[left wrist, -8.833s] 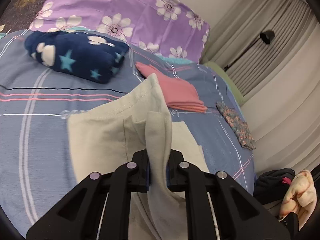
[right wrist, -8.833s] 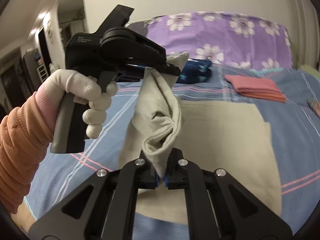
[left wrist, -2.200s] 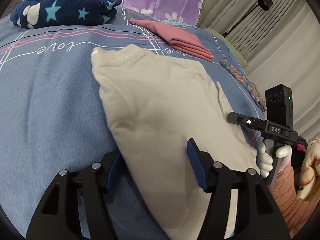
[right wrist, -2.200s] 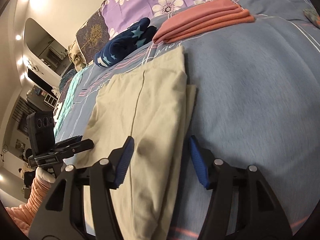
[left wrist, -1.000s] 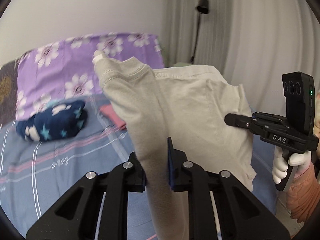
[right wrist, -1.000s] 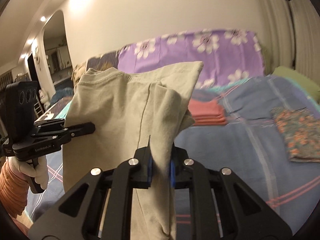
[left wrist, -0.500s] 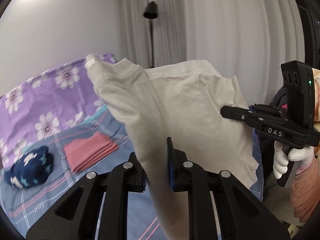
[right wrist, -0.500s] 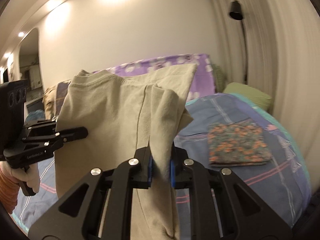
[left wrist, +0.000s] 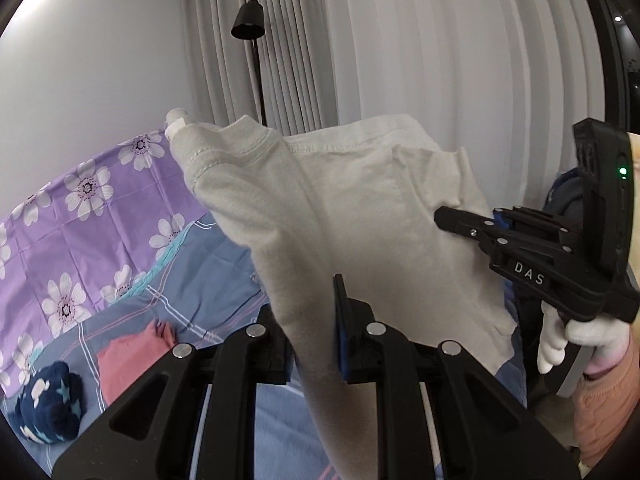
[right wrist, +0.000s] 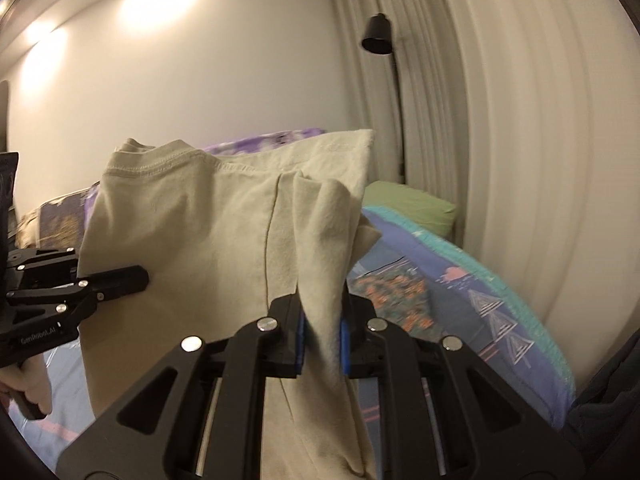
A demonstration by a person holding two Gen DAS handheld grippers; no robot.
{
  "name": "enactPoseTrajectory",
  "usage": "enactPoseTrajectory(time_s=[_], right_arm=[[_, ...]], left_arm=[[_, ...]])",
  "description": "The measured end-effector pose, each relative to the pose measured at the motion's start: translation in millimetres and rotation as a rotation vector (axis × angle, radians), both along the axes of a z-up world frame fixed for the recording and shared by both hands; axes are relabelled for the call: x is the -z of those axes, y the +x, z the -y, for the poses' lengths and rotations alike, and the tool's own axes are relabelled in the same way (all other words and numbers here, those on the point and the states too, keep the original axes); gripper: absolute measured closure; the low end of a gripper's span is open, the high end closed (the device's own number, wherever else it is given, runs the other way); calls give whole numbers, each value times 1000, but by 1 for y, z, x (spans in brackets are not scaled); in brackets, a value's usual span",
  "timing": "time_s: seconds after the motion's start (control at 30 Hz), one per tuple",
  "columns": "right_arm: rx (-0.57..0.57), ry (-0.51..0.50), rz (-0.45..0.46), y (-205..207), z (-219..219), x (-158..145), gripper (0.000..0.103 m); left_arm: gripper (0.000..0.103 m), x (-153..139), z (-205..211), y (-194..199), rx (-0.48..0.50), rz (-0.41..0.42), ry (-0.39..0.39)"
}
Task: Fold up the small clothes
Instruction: 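Lift the folded T-shirt with both grippers and carry it toward the floral cloth, then lower the T-shirt onto the folded floral cloth and open both grippers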
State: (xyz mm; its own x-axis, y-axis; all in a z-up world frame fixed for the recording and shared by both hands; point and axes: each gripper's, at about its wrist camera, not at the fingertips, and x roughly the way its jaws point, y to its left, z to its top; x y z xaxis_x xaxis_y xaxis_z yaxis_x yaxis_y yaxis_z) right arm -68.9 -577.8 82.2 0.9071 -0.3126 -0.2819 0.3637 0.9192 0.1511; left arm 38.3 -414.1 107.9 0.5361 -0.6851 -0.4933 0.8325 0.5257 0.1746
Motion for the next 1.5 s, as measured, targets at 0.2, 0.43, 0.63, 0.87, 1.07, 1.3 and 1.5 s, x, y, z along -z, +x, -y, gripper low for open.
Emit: enactPoseTrajectory(time_s=[0.2, 0.43, 0.63, 0.87, 1.07, 1.3, 1.5], right_arm=[[85, 3, -2, 37, 33, -14, 90], [154, -76, -115, 90, 64, -20, 91], [227, -118, -204, 134, 90, -11, 91], [292, -161, -332, 198, 116, 11, 91], [385, -135, -455, 251, 146, 63, 78], [395, 110, -597, 233, 177, 176, 72], [355, 94, -511, 205, 158, 176, 72]], left_arm=[[86, -10, 38, 35, -9, 10, 0], [86, -2, 75, 75, -22, -7, 15], [86, 13, 107, 105, -18, -23, 25], [86, 41, 136, 148, -32, -68, 16], [72, 94, 150, 197, -125, -137, 78], [62, 150, 123, 202, -26, -229, 130], [61, 190, 126, 172, -13, -139, 236]])
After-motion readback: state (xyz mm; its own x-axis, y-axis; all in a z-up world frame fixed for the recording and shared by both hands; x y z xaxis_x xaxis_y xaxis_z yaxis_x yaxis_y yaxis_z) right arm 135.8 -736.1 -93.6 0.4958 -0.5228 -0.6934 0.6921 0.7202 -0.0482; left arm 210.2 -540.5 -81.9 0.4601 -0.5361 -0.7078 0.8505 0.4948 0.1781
